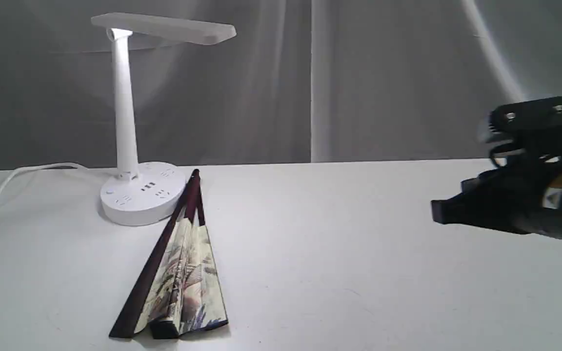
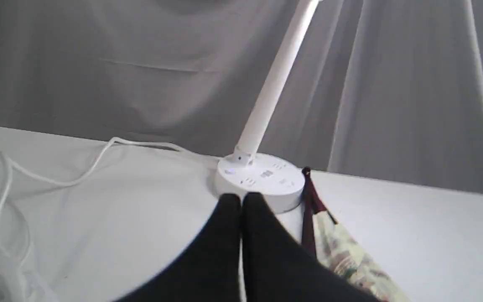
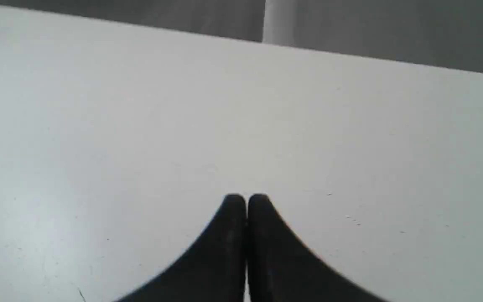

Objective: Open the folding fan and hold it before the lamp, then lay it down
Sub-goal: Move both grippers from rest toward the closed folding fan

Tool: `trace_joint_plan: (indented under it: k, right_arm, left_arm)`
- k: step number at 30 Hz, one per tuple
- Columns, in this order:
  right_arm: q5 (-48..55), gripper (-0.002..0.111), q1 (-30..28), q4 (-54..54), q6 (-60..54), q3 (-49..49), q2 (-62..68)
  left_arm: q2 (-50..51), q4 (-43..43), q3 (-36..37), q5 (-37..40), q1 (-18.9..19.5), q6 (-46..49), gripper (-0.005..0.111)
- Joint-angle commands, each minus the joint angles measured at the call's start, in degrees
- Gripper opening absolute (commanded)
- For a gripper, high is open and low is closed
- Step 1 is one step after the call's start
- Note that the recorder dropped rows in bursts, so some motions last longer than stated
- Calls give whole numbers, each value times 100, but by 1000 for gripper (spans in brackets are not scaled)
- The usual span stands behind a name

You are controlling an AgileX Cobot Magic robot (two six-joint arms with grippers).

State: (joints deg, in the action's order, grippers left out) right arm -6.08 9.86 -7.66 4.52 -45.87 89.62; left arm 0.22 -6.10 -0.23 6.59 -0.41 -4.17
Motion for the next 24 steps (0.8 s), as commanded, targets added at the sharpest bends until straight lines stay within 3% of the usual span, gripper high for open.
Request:
trace_joint_plan:
  k: [1, 4, 10, 17, 24]
  right_arm:
    - [291, 0, 95, -122, 21, -521, 707]
    - [1077, 0, 108, -122, 21, -981, 1204]
    - [1893, 0, 108, -92, 10, -1360, 1474]
    - [2076, 0, 108, 20, -38, -1360, 1420]
    - [2092, 0, 108, 34, -38, -1360, 1420]
  left_arm:
    - [-22, -661, 23, -619, 21, -371, 0]
    - [-22, -698, 23, -1239, 21, -458, 0]
    - [764, -380, -872, -804, 21, -448, 0]
    - [3586, -380, -1930, -659, 21, -441, 0]
    - [6819, -101, -3216, -1051, -48, -441, 0]
